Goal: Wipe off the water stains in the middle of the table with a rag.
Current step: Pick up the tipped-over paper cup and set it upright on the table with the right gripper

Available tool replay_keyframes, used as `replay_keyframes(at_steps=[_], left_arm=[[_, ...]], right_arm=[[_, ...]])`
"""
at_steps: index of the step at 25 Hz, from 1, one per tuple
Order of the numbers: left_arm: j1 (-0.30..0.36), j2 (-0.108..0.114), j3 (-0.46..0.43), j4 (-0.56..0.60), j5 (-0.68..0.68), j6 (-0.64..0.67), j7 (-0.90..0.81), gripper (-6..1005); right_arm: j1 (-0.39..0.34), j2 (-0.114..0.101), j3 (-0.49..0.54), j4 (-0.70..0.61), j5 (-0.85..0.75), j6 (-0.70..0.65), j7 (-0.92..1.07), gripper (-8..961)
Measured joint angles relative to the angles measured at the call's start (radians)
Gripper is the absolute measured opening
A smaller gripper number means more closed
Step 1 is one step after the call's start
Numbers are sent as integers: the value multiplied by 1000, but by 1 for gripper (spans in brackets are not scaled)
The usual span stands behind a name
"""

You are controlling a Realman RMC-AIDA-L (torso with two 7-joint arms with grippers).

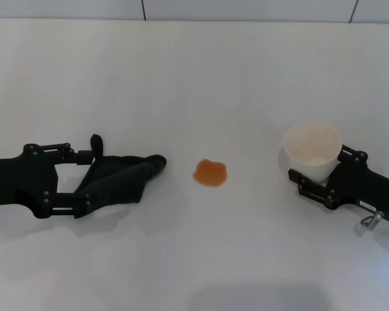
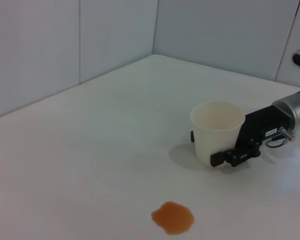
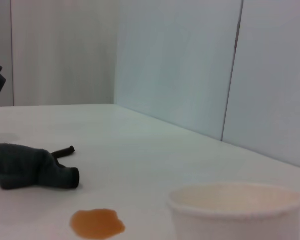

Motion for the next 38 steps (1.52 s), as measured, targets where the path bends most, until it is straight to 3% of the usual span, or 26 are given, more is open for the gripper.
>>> replay_keyframes(at_steps=[4, 9, 38], left_arm=[[1, 0, 0, 0, 0, 3, -1, 801], [1, -1, 0, 0, 0, 4, -1, 800], [3, 2, -1, 0, 0, -3, 7, 801]], right_arm=[[-2, -2, -3, -2, -5, -27, 4, 628], [-7, -5, -6, -6, -7, -48, 10, 815], [-54, -19, -17, -59, -10, -9, 62, 815]])
